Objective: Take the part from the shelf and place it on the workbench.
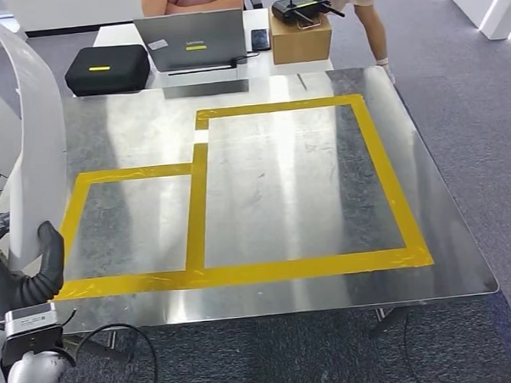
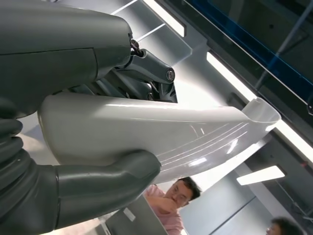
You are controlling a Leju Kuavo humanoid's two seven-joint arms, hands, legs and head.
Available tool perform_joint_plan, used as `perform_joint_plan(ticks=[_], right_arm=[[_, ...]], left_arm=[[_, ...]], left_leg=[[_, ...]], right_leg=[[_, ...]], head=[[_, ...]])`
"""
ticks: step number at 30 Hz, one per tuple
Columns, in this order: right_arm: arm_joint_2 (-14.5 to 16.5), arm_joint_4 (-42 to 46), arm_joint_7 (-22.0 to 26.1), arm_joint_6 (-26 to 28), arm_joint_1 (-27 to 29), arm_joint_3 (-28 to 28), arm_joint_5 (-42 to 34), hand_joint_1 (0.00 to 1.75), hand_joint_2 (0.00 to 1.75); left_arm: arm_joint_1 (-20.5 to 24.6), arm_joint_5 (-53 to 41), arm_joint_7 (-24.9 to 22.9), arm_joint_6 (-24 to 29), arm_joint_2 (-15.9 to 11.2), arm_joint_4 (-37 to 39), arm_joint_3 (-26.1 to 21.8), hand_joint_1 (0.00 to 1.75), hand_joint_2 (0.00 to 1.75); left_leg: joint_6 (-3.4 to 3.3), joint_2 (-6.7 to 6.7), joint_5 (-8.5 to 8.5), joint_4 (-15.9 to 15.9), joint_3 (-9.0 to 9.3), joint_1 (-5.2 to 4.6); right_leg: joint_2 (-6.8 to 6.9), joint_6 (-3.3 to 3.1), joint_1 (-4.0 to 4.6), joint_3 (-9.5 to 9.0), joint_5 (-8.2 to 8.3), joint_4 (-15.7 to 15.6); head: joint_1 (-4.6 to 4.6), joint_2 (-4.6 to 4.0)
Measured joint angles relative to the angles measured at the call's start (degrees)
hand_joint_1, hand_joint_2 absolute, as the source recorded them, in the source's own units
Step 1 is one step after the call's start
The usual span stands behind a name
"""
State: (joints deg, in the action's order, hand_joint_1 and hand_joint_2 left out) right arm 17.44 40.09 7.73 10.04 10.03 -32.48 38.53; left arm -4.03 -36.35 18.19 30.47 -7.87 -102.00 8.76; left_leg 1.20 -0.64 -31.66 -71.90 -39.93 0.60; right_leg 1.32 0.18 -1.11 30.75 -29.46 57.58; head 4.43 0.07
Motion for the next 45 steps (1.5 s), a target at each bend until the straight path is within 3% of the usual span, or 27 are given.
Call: perform_joint_plan(ticks=[2, 4, 5, 8, 19, 45], right_arm=[[0.0, 0.0, 0.2, -0.1, -0.2, -0.1, -0.1, 0.00, 0.00], [0.0, -0.1, 0.5, -0.2, -0.5, -0.3, -0.3, 0.00, 0.00], [0.0, -0.1, 0.6, -0.1, -0.6, -0.4, -0.3, 0.00, 0.00], [0.0, -0.3, 0.7, 0.0, -1.0, -0.8, -0.4, 0.00, 0.00], [0.0, -1.8, 1.4, -0.2, -1.9, -1.6, -0.4, 0.00, 0.00], [0.0, -2.6, 1.4, -0.3, -2.0, -1.9, -0.4, 0.00, 0.00]], left_arm=[[0.0, 0.0, 0.0, 0.0, 0.0, 0.0, 0.0, 1.75, 1.75], [0.2, 0.0, 0.1, 0.0, -0.1, 0.0, 0.0, 1.75, 1.75], [0.2, 0.0, 0.1, -0.1, -0.1, 0.1, 0.0, 1.75, 1.75], [0.3, 0.0, 0.2, -0.2, -0.1, 0.1, 0.0, 1.75, 1.75], [1.5, -0.7, 0.2, -1.3, -0.1, 0.9, 0.0, 1.75, 1.75], [1.7, -0.7, 0.2, -1.3, -0.1, 1.0, 0.1, 1.75, 1.75]], left_leg=[[-0.40, 0.27, 3.73, 8.0, 4.19, -0.11], [-0.76, 0.59, 4.93, 13.2, 6.73, -0.30], [-0.76, 0.67, 4.70, 13.8, 6.99, -0.36], [-0.75, 0.61, 4.72, 14.1, 6.98, -0.36], [-1.43, 0.62, 4.56, 14.0, 6.98, -0.62], [-1.43, 0.62, 4.57, 14.0, 7.01, -0.42]], right_leg=[[0.29, 0.28, 0.08, -0.36, -0.23, 0.0], [0.37, 0.67, 0.35, -0.37, -0.46, 0.1], [0.36, 0.56, 0.50, -0.25, -0.50, 0.2], [0.35, 0.14, 0.55, -0.17, -0.42, -0.1], [0.29, 1.56, 0.30, -0.69, -0.04, -0.9], [0.29, 1.57, 0.52, -0.69, -0.08, -0.8]], head=[[-0.02, 0.00], [-0.08, 0.01], [-0.11, 0.01], [-0.16, 0.00], [-0.15, 0.00], [-0.15, 0.00]])
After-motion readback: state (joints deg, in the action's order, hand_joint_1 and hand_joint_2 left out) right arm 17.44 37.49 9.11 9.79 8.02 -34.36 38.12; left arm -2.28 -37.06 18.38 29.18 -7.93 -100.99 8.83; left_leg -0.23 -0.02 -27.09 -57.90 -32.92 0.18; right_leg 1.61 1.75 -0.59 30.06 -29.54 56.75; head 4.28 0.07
